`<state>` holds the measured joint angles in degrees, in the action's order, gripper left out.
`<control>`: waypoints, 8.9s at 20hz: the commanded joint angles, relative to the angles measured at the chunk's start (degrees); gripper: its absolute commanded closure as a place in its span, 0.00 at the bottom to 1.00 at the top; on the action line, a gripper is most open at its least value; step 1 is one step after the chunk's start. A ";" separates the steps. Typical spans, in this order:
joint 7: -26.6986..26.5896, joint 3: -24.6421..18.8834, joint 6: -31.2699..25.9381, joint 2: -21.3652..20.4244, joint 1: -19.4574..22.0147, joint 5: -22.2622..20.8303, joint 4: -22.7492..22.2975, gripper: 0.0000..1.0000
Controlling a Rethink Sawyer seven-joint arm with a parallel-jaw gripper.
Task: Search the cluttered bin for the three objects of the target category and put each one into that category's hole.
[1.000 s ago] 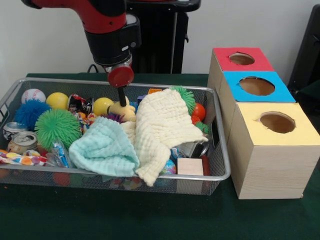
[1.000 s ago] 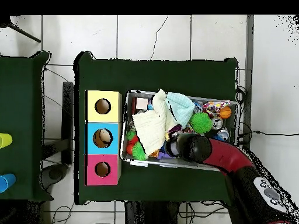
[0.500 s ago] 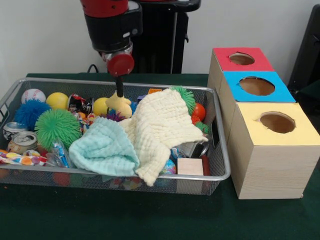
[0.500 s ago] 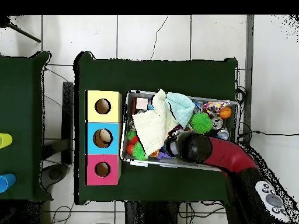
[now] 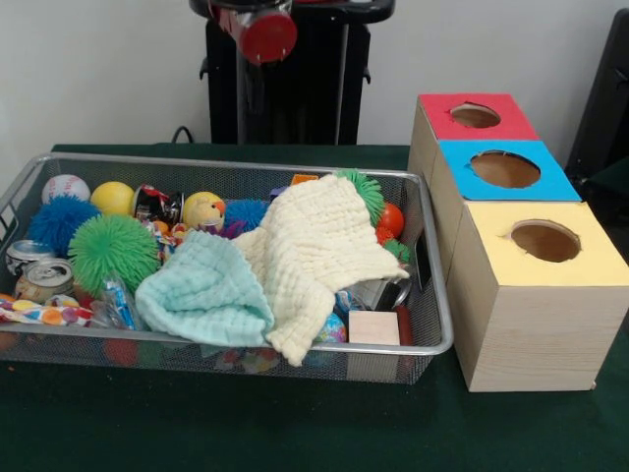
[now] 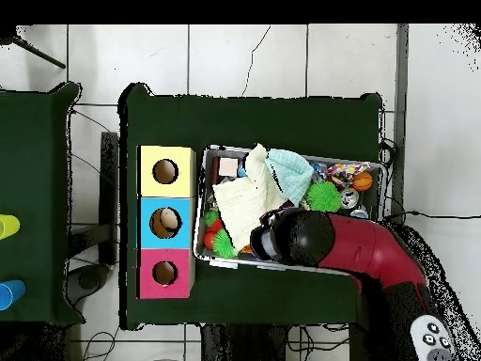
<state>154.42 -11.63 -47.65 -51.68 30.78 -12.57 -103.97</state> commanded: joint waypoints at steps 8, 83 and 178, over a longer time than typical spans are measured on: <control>-2.24 1.08 8.18 1.80 0.68 -4.64 -0.33 1.00; -6.86 0.89 11.22 16.44 3.76 -3.37 1.89 0.00; 0.45 8.88 30.05 19.66 -4.99 -8.68 -3.41 0.00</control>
<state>154.42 1.15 -11.12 -29.30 24.37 -24.80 -106.88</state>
